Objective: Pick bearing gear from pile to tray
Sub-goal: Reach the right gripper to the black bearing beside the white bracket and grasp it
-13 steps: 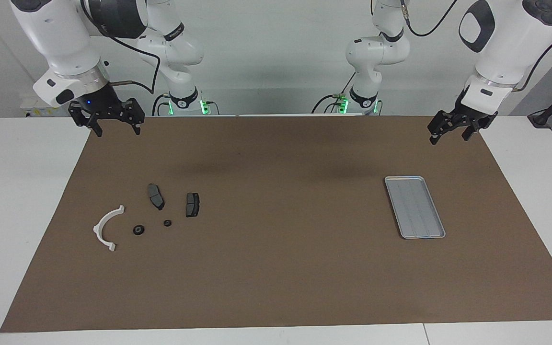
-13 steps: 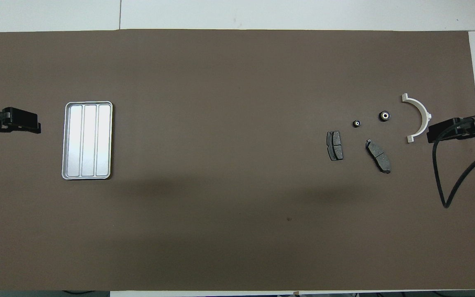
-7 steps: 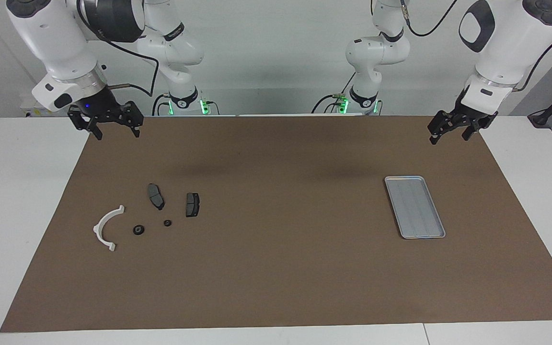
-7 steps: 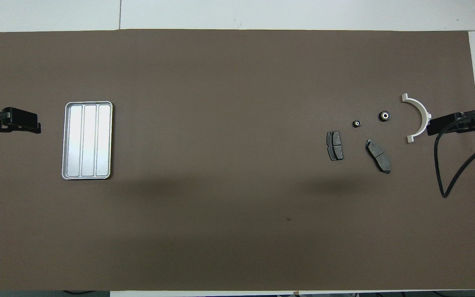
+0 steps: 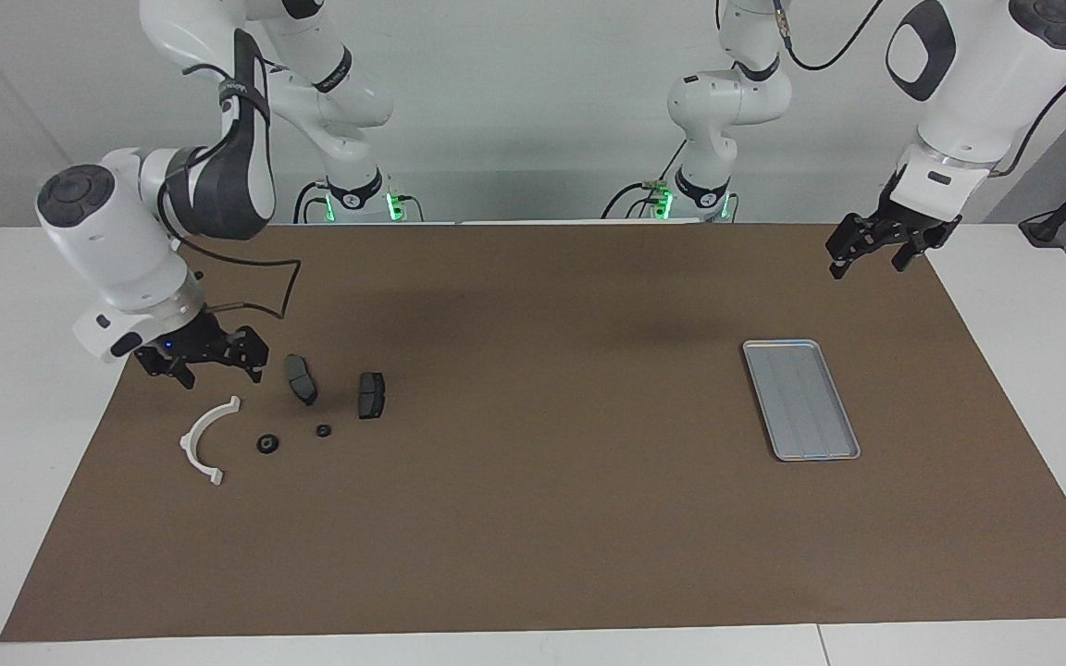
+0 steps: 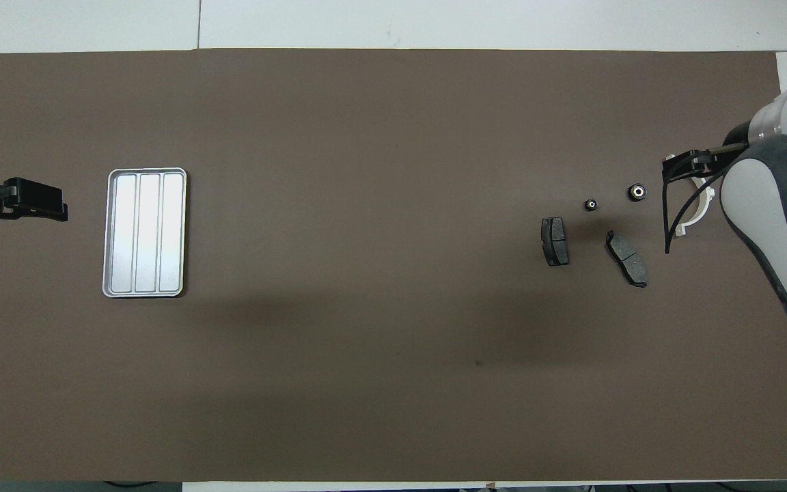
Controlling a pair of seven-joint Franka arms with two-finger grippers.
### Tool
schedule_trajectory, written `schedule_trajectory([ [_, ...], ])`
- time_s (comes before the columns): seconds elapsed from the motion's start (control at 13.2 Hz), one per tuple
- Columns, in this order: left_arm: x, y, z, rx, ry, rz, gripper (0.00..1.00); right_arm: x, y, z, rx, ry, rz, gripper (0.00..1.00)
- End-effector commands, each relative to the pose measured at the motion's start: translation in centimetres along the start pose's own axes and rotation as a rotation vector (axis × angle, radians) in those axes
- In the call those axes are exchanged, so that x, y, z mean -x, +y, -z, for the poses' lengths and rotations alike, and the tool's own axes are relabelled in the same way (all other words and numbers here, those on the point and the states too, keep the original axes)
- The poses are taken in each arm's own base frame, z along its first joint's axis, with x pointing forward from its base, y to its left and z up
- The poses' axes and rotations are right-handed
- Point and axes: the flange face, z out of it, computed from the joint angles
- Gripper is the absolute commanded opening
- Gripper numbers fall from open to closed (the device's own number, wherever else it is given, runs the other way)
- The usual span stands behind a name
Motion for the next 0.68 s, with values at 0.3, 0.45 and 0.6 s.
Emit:
schedule_trajectory([
  [0.3,0.4,0.1,0.2,-0.004,0.002,-0.005,1.00,-2.8,0.0,-5.9,0.012,0.031,0.043,1.00],
  [0.45,0.4,0.1,0.2,-0.004,0.002,-0.005,1.00,-3.2,-0.1,-8.0,0.012,0.028,0.046,1.00],
  [0.6,0.5,0.1,0.3,-0.004,0.003,-0.005,1.00,-3.7,-0.1,-10.3,0.010,0.038,0.049,1.00],
])
